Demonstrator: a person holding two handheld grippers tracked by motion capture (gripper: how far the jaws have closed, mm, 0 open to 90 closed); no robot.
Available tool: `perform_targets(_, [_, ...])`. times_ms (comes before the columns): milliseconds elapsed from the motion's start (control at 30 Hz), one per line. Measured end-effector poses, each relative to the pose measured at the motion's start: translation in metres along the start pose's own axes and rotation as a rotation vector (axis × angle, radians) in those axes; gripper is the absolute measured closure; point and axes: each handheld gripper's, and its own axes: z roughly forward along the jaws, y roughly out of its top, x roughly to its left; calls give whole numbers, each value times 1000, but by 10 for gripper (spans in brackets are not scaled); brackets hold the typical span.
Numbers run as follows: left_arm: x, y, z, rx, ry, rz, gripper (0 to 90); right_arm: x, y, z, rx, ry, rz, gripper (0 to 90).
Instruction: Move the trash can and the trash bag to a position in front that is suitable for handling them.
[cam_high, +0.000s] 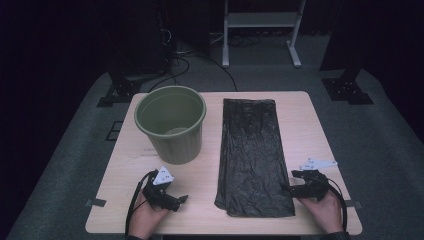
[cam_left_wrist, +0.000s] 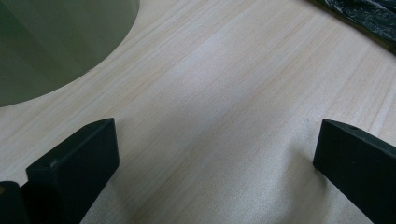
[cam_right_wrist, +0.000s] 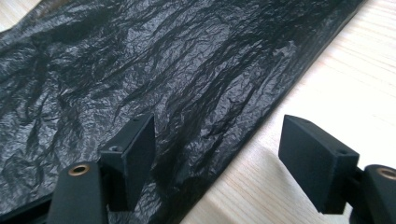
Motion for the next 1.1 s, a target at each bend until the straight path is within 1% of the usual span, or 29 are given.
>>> perform_targets(133, [0,0,0,0,0,0,0,2,1,5,12,0,-1,322])
perform_targets(200, [0,0,0,0,0,0,0,3,2,7,15,0,-7,386])
perform_targets(233, [0,0,0,0,0,0,0,3,2,7,15,0,-7,386])
perform_targets(267, [0,0,0,0,0,0,0,4,2,7,15,-5,-8,406])
perform_targets(333, [0,0,0,0,0,0,0,6,3,8,17,-7,-19,454])
perform_targets(367, [0,0,0,0,0,0,0,6,3,8,17,-18,-25,485])
perform_targets(500, [0,0,0,0,0,0,0,9,2,6,18,-45,-53,689])
perform_targets(533, [0,0,0,0,0,0,0,10,2,6,21,-44,-57,736])
perform_targets(567, [0,0,0,0,0,0,0,9,2,6,23,-38,-57,803])
perform_targets(633, [0,0,0,0,0,0,0,8,1,5,25,-20,-56,874])
perform_targets(667, [0,0,0,0,0,0,0,8,1,5,25,-15,-60,895])
perform_targets(800, [0,0,0,0,0,0,0,7,1,3,28,-22,-64,897])
perform_targets(867, [0,0,0,0,0,0,0,7,1,1,20,-26,-61,897])
perform_targets(933, [0,0,0,0,0,0,0,5,1,-1,15,-27,-54,897])
perform_targets(1100, [0,0,0,0,0,0,0,-2,-2,-9,9,-48,-44,897])
